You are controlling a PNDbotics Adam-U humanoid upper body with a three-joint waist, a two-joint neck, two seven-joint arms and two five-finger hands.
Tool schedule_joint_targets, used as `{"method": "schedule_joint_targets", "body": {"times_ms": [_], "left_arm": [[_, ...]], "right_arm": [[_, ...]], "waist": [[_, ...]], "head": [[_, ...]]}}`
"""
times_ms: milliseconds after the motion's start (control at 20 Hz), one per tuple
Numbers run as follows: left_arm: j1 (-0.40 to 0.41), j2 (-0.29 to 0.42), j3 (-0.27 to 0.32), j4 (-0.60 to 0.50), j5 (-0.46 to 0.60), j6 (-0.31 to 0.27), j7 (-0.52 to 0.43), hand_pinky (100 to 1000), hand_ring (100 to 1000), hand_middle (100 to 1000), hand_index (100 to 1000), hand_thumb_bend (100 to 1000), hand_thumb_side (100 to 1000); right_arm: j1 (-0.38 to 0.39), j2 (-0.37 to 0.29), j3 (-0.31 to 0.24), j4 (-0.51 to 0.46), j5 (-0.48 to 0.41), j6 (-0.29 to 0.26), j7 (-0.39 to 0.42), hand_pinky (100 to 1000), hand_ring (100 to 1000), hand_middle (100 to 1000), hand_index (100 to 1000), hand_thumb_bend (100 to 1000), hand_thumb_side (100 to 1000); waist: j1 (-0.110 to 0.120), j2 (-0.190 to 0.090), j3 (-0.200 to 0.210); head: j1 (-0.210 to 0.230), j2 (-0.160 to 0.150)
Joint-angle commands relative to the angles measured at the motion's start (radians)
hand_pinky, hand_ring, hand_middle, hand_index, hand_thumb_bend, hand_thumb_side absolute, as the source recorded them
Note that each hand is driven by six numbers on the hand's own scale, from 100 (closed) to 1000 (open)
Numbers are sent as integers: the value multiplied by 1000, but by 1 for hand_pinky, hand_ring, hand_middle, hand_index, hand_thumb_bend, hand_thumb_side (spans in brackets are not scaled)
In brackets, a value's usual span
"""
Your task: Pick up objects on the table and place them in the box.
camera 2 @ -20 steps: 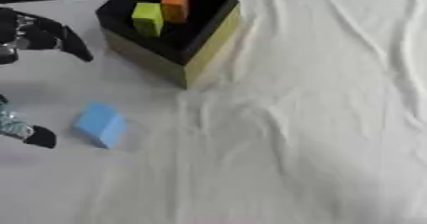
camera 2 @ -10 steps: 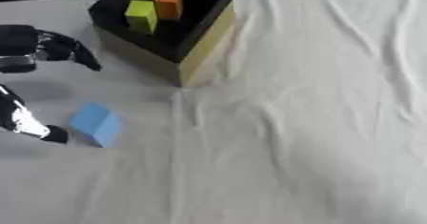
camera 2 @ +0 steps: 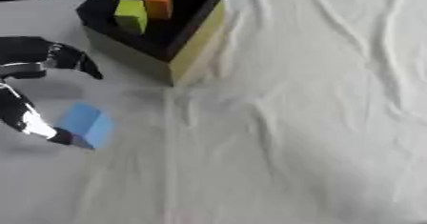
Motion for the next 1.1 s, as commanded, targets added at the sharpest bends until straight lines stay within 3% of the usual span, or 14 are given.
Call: {"method": "schedule_joint_targets", "body": {"times_ms": [50, 350, 1100], "left_arm": [[-19, 20, 2, -12, -26, -13, -10, 793, 814, 796, 884, 695, 532], [-23, 16, -7, -17, -32, -24, -36, 795, 821, 821, 889, 604, 460], [-40, -13, -39, 35, -50, -43, -96, 801, 831, 831, 888, 478, 360]], "right_arm": [[-9, -17, -16, -15, -11, 3, -12, 815, 819, 707, 801, 100, 750], [-4, -16, -17, -15, -15, 10, -15, 815, 817, 705, 800, 100, 764], [2, -8, -20, -15, -28, 21, -25, 815, 812, 699, 798, 100, 780]], "waist": [[-3, -20, -1], [-2, -20, -2], [0, -15, -9]], "head": [[-23, -7], [-27, -1], [-18, 8]]}}
